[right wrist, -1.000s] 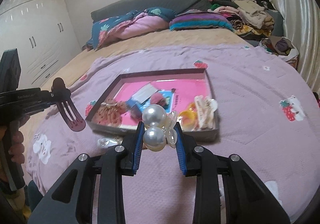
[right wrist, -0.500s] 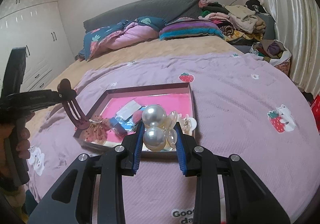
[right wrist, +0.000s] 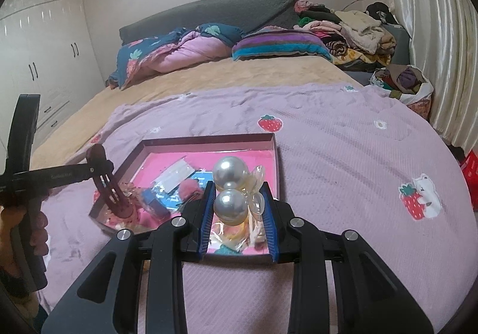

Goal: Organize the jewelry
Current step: 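Carry the maroon claw clip and pearl hair clip over the tray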

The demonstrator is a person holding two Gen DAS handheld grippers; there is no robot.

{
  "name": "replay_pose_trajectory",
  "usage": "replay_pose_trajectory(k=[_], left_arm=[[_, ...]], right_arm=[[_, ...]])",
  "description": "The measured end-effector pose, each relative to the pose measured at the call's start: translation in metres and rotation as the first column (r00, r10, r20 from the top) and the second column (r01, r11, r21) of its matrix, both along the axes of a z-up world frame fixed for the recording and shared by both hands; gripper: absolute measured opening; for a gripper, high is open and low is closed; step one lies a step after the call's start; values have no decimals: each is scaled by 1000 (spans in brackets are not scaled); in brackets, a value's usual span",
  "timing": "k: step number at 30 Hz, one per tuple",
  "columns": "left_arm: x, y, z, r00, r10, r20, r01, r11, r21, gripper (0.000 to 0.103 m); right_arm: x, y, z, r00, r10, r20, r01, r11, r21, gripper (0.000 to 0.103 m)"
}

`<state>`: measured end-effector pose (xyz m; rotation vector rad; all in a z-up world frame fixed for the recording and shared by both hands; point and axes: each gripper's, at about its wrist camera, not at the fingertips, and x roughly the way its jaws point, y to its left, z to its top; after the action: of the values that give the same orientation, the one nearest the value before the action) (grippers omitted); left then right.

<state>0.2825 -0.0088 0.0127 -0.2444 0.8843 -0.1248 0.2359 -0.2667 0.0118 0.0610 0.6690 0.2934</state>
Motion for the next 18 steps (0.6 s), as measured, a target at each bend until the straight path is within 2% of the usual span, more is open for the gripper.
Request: replay_pose_trajectory(k=[14,18], left_arm=[[8,8,-23,999,-8,-40,9,1000,7,8],[6,11,-23,999,-6,-33,7,1000,13,22]], right_arm=[[34,29,-32,996,62,-71,-66,996,-56,29],[40,39,-43,992,71,-104,-78,995,-62,31]])
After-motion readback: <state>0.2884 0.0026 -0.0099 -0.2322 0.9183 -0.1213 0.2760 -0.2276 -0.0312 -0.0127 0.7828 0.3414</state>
